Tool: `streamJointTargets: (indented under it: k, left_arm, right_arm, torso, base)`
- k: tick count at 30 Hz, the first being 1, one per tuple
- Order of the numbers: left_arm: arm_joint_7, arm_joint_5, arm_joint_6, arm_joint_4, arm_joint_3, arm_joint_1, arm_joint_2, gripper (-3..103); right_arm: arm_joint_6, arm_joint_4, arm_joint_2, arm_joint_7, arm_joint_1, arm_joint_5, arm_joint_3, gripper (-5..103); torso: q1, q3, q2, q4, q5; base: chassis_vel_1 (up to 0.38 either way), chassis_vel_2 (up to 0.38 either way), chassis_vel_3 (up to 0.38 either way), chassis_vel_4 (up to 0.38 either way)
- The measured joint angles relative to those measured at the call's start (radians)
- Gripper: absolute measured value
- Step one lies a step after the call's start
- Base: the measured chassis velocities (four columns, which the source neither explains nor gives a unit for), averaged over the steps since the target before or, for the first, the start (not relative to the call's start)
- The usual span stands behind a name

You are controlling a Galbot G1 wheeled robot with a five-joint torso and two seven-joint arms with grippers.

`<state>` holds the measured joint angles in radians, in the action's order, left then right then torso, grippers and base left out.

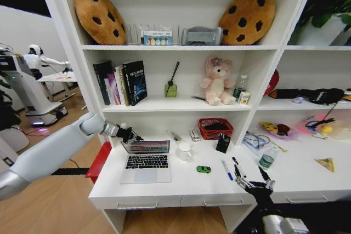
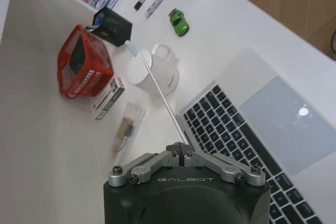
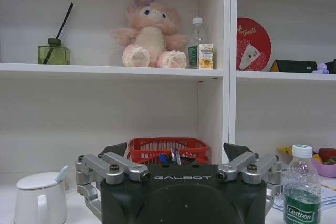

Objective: Organize the objects on the table.

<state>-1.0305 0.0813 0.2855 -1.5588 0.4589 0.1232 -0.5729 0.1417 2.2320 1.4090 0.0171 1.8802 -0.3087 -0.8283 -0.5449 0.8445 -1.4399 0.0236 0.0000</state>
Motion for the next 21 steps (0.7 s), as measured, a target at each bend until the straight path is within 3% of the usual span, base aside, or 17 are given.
streamJointTargets:
  k: [2,5,8,9,10,12,13,14,16,17,19,20,21]
  left_arm:
    - [0.005,0.012,-0.022,-0.105,-0.005,0.064,0.059,0]
    - [0.011,0.014,-0.031,-0.160,-0.028,0.113,0.087,0]
    - [0.016,-0.003,-0.045,-0.288,-0.213,0.373,0.154,0]
    - [0.016,-0.003,-0.045,-0.288,-0.213,0.373,0.154,0]
    - [0.031,-0.020,-0.040,-0.321,-0.306,0.520,0.190,0]
    - [0.081,-0.025,-0.024,-0.336,-0.424,0.689,0.229,0]
    - [0.081,-0.025,-0.024,-0.336,-0.424,0.689,0.229,0]
    - [0.118,-0.015,-0.019,-0.336,-0.487,0.774,0.237,0]
    - [0.291,0.044,-0.018,-0.320,-0.550,0.889,0.251,0]
    - [0.291,0.044,-0.018,-0.320,-0.550,0.889,0.251,0]
    - [0.416,0.117,-0.039,-0.297,-0.567,0.917,0.236,0]
    - [0.503,0.173,-0.064,-0.291,-0.589,0.933,0.218,0]
    - [0.503,0.173,-0.064,-0.291,-0.589,0.933,0.218,0]
  right_arm:
    - [-0.001,0.001,0.001,0.000,0.001,0.000,0.003,100]
    - [-0.001,0.002,0.001,-0.001,0.001,0.001,0.004,100]
    - [-0.004,0.005,0.001,-0.003,0.000,0.004,0.011,100]
    - [-0.004,0.005,0.001,-0.003,0.000,0.004,0.011,100]
    - [-0.005,0.006,0.001,-0.003,0.002,0.005,0.014,100]
    - [-0.007,0.007,0.000,-0.003,0.005,0.005,0.018,100]
    - [-0.007,0.007,0.000,-0.003,0.005,0.005,0.018,100]
    - [-0.009,0.008,-0.001,-0.004,0.006,0.005,0.020,100]
    - [-0.013,0.013,0.000,-0.004,0.010,0.005,0.021,100]
    - [-0.013,0.013,0.000,-0.004,0.010,0.005,0.021,100]
    - [-0.012,0.020,0.012,-0.005,0.021,0.007,0.013,100]
    - [-0.011,0.028,0.023,-0.007,0.028,0.007,0.007,100]
    - [-0.011,0.028,0.023,-0.007,0.028,0.007,0.007,100]
  torso:
    - [0.000,0.000,0.000,0.0000,0.0002]
    - [0.000,0.000,0.000,-0.0001,-0.0001]
    - [0.000,0.000,0.000,-0.0001,-0.0002]
    - [0.000,0.000,0.000,-0.0001,-0.0002]
    - [0.000,0.000,0.000,-0.0006,-0.0005]
    - [0.000,0.000,0.000,-0.0005,0.0003]
    - [0.000,0.000,0.000,-0.0005,0.0003]
    - [0.000,0.000,0.000,-0.0006,0.0000]
    - [0.000,0.000,0.000,-0.0006,0.0000]
    - [0.000,0.000,0.000,-0.0006,0.0000]
    - [0.000,0.000,0.000,-0.0005,0.0002]
    - [0.000,0.000,0.000,0.0007,-0.0005]
    - [0.000,0.000,0.000,0.0007,-0.0005]
  base:
    - [0.000,0.000,0.000,0.000]
    - [0.000,0.000,0.000,0.000]
    - [0.000,0.000,0.000,0.000]
    - [0.000,0.000,0.000,0.000]
    - [0.000,0.000,0.000,0.000]
    - [0.000,0.000,0.000,0.000]
    - [0.000,0.000,0.000,0.000]
    - [0.000,0.000,0.000,0.000]
    - [0.000,0.000,0.000,0.000]
    - [0.000,0.000,0.000,0.000]
    - [0.000,0.000,0.000,0.000]
    - [0.000,0.000,0.000,0.000]
    - [0.000,0.000,0.000,0.000]
